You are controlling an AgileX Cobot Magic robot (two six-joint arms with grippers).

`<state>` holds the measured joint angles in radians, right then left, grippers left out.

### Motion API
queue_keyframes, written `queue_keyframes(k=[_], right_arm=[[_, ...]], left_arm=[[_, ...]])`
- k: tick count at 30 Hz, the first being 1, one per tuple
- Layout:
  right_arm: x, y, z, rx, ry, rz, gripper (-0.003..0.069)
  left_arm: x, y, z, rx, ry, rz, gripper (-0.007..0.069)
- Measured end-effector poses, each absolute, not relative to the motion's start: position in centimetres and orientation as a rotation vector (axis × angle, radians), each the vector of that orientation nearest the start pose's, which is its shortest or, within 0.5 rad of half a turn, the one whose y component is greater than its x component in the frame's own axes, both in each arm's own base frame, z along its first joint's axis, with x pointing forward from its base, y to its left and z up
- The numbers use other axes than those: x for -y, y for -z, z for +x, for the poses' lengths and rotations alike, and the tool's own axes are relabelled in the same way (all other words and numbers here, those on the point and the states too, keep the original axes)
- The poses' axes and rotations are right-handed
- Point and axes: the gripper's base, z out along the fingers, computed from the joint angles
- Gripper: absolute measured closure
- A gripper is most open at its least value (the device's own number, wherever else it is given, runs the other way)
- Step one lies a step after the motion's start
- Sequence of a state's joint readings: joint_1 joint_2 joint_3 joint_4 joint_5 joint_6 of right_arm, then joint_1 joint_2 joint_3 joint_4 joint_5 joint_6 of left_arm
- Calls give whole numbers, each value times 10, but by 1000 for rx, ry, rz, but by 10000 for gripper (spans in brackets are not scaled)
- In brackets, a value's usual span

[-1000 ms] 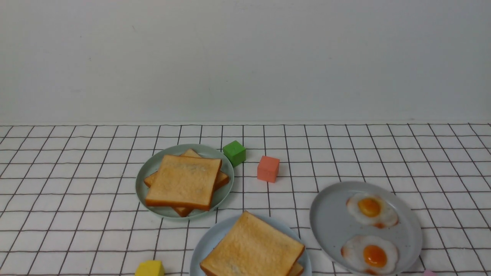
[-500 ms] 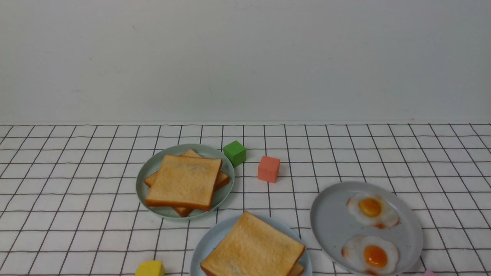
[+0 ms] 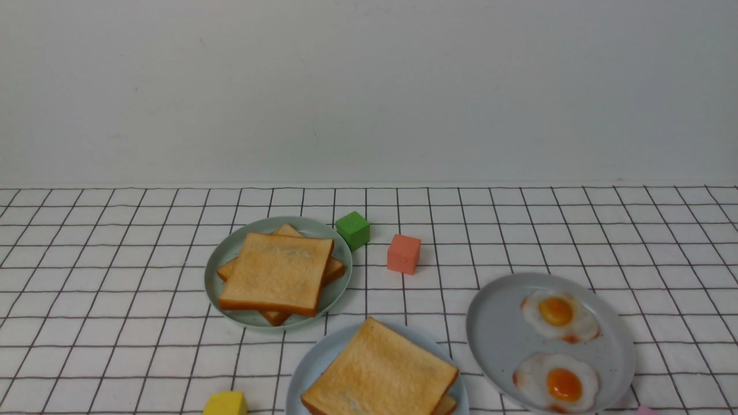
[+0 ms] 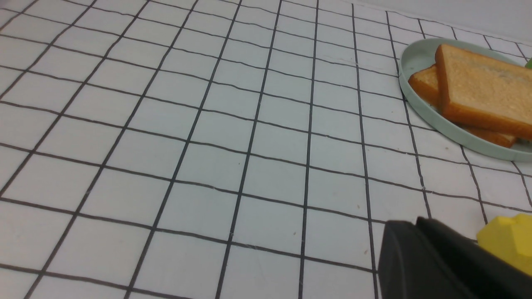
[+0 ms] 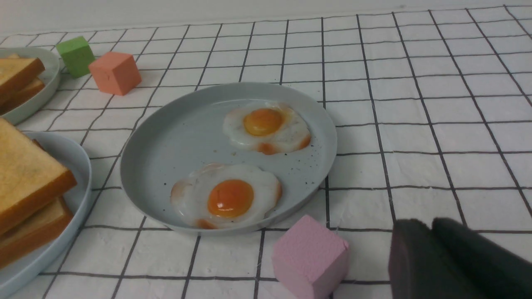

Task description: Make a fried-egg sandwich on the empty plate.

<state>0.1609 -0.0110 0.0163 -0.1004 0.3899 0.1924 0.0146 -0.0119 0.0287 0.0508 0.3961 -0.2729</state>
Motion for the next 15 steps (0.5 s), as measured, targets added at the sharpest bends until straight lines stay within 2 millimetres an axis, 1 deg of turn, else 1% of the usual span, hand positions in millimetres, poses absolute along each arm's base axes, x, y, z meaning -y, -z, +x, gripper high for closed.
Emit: queue_keyframes(k=[6,15], right_arm=[[-4,-173,52,-1879,-137,-1,568],[-4,-173,52,-1879,-138,0,556]], left_arm=[[-3,-169,52,-1883,125,-241,583],[-3,-169,52,-1883,124,-240,568]])
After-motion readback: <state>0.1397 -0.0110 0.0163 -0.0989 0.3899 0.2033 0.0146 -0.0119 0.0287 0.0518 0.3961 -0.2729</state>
